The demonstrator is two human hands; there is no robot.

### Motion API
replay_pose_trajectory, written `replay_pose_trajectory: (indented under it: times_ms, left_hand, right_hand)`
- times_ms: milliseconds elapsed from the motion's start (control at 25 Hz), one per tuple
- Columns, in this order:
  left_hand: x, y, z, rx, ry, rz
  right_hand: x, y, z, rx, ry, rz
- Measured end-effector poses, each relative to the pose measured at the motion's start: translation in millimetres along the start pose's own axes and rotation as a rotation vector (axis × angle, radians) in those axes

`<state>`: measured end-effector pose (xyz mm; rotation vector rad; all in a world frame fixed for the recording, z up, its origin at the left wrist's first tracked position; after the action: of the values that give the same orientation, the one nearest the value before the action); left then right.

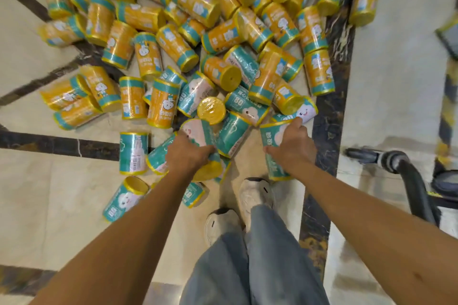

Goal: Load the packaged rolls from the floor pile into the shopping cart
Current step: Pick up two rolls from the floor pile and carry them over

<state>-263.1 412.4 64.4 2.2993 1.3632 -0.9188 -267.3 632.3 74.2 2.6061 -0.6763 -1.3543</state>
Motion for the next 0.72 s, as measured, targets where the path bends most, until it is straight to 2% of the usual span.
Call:
replay_pose_trajectory:
  times_ms: [160, 280, 480, 720]
  left_hand:
    - [-93.7, -50.0, -95.5, 0.253, -0.098, -0.116]
    - [-165.4, -93.3, -174.0, 0.455, -0.12, -0.232]
    - [-291.8, -157.8, -336.9, 0.731, -0.225, -0.321]
    - [-378.9, -193.1, -522.4, 1.036, -0.23, -0.418]
  right_hand:
    - [-117.9, 47.4, -57.8, -0.012, -0.16, 0.133]
    - [-208.0, 83.4, -103.5, 0.021, -0.329, 0.282]
    - [-386.8, 141.6, -203.3, -0.033, -0.63, 0.429]
    - [-546.3, 156.7, -337.7, -0.081, -0.937, 0.48]
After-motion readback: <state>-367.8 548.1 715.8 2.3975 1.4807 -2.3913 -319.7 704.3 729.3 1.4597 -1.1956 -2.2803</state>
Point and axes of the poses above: each hand's wrist, its own z-axis towards the middle knuckle, its own x-axis out of the palm, y = z × x, the point moved 3 cm from there along z, towards the middle knuckle, and after that the axes turned 15 degrees about -x, right-handed, at the moved point
